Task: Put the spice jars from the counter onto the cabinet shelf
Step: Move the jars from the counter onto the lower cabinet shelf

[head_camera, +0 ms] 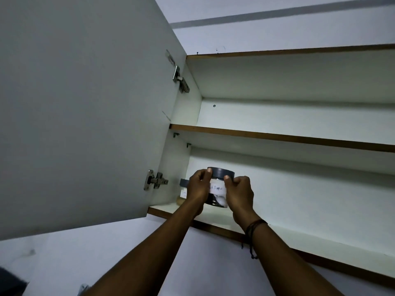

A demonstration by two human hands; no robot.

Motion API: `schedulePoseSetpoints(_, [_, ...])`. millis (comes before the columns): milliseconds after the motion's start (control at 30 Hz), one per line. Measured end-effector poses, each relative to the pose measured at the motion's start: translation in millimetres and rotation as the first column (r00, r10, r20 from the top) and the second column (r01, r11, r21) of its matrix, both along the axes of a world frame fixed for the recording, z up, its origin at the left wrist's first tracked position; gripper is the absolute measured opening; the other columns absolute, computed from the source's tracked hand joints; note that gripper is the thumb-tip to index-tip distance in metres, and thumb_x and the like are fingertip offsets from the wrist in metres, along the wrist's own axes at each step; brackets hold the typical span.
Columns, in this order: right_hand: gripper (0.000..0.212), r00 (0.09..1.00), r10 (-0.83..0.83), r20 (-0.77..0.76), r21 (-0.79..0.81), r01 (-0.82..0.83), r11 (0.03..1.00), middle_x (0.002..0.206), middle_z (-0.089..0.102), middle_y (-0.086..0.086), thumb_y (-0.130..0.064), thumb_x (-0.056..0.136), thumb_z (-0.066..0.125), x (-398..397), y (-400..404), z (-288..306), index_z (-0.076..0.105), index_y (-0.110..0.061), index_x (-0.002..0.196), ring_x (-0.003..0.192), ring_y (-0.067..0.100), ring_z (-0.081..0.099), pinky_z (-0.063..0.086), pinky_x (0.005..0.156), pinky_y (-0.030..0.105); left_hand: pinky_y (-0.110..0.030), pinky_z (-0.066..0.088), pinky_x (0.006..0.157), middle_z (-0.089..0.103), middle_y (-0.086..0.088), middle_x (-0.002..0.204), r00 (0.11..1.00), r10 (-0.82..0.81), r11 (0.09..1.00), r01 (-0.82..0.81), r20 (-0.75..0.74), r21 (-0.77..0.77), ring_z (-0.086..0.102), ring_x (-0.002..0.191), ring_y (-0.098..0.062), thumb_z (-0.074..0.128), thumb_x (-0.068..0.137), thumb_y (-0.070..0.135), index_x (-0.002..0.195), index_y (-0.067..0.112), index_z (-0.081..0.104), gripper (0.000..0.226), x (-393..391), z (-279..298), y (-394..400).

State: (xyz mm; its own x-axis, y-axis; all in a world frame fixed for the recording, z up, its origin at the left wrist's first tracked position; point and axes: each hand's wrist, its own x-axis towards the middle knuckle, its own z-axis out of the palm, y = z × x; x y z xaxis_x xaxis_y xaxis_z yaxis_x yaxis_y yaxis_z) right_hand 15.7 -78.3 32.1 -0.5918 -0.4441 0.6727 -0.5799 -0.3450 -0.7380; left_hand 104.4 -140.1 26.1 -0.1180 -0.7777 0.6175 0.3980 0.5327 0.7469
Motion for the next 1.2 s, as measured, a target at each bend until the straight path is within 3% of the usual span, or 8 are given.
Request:
schedulePoseSetpoints(133, [0.027, 0.999, -0.002, -0.041, 0.118, 0.007, 0.993, 0.116, 0.061, 0.011, -0.020, 0.094, 0.057, -12.7, -36.6, 5.1, 0.049, -0.010, 0.117, 0.100, 0.028, 0.060, 0.052, 0.084, 0.038, -0.042, 0.056, 0.083, 0.072, -0.018, 0.103, 0.997, 0.045, 0.999, -0.046, 0.057, 0.017, 0.068, 0.095, -0.033, 0.046, 0.105, 0.028, 0.103, 0.013, 0.066, 0.026, -18.4, 9.2, -37.1])
schedulePoseSetpoints(300, [0.051, 0.993, 0.068, -0.092, 0.247, -0.043, 0.968, 0.128, 0.053, 0.019, 0.002, 0.081, 0.060, -29.7, -66.1, 6.6, 0.049, -0.007, 0.129, 0.111, 0.035, 0.057, 0.056, 0.091, 0.047, -0.053, 0.054, 0.090, 0.068, -0.029, 0.107, 0.985, 0.064, 0.997, -0.070, 0.160, 0.034, 0.066, 0.096, -0.040, 0.042, 0.105, 0.018, 0.105, -0.003, 0.063, 0.030, -30.7, 10.5, -72.2])
schedulePoseSetpoints(400, [0.053, 0.987, 0.125, -0.103, 0.299, -0.089, 0.950, 0.128, 0.053, 0.019, 0.002, 0.080, 0.063, -38.0, -78.3, 5.1, 0.050, -0.006, 0.130, 0.112, 0.034, 0.058, 0.057, 0.088, 0.043, -0.052, 0.055, 0.092, 0.066, -0.026, 0.110, 0.958, 0.089, 0.995, -0.098, 0.272, 0.021, 0.065, 0.103, -0.040, 0.043, 0.100, 0.005, 0.114, -0.003, 0.059, 0.023, -33.4, -0.9, -82.1])
schedulePoseSetpoints(533, [0.046, 0.974, 0.190, -0.127, 0.378, -0.130, 0.917, 0.122, 0.062, 0.022, 0.004, 0.080, 0.061, -43.1, -94.8, -2.6, 0.058, -0.002, 0.125, 0.110, 0.036, 0.063, 0.056, 0.082, 0.039, -0.036, 0.052, 0.085, 0.065, -0.019, 0.116, 0.919, 0.126, 0.991, -0.136, 0.374, 0.001, 0.063, 0.106, -0.032, 0.046, 0.093, -0.005, 0.123, 0.000, 0.056, 0.032, -37.2, -17.9, -91.5])
schedulePoseSetpoints(667, [0.044, 0.980, 0.178, -0.094, 0.370, -0.131, 0.920, 0.120, 0.064, 0.021, 0.004, 0.081, 0.060, -52.5, -107.9, -15.3, 0.057, -0.003, 0.124, 0.109, 0.035, 0.063, 0.056, 0.093, 0.043, -0.035, 0.049, 0.085, 0.063, -0.016, 0.107, 0.889, 0.159, 0.987, -0.156, 0.430, -0.042, 0.061, 0.102, -0.030, 0.046, 0.091, -0.007, 0.112, 0.002, 0.057, 0.026, -43.6, -18.7, -97.1])
schedulePoseSetpoints(733, [0.045, 0.981, 0.178, -0.081, 0.391, -0.133, 0.911, 0.123, 0.062, 0.024, 0.003, 0.081, 0.059, -56.9, -114.4, -18.5, 0.056, 0.000, 0.126, 0.112, 0.036, 0.061, 0.053, 0.095, 0.043, -0.038, 0.050, 0.091, 0.063, -0.021, 0.116, 0.856, 0.177, 0.984, -0.163, 0.486, -0.071, 0.061, 0.110, -0.034, 0.046, 0.088, -0.010, 0.122, -0.002, 0.055, 0.036, -45.5, -21.0, -100.1])
schedulePoseSetpoints(867, [0.051, 0.974, 0.200, -0.110, 0.440, -0.133, 0.888, 0.130, 0.058, 0.027, -0.006, 0.085, 0.065, -59.2, -118.6, -17.8, 0.050, 0.003, 0.133, 0.118, 0.038, 0.058, 0.050, 0.099, 0.043, -0.047, 0.050, 0.100, 0.062, -0.026, 0.123, 0.821, 0.206, 0.979, -0.166, 0.533, -0.122, 0.060, 0.114, -0.039, 0.047, 0.086, -0.012, 0.127, -0.005, 0.054, 0.041, -46.0, -22.4, -102.3])
schedulePoseSetpoints(1200, [0.047, 0.964, 0.242, -0.108, 0.526, -0.151, 0.837, 0.124, 0.061, 0.024, 0.011, 0.086, 0.057, -55.9, -106.0, -26.6, 0.048, 0.003, 0.131, 0.115, 0.039, 0.059, 0.050, 0.100, 0.047, -0.033, 0.045, 0.089, 0.057, -0.021, 0.134, 0.782, 0.252, 0.966, -0.243, 0.570, -0.093, 0.055, 0.121, -0.036, 0.046, 0.093, -0.008, 0.131, 0.001, 0.051, 0.039, -44.7, -26.5, -99.0])
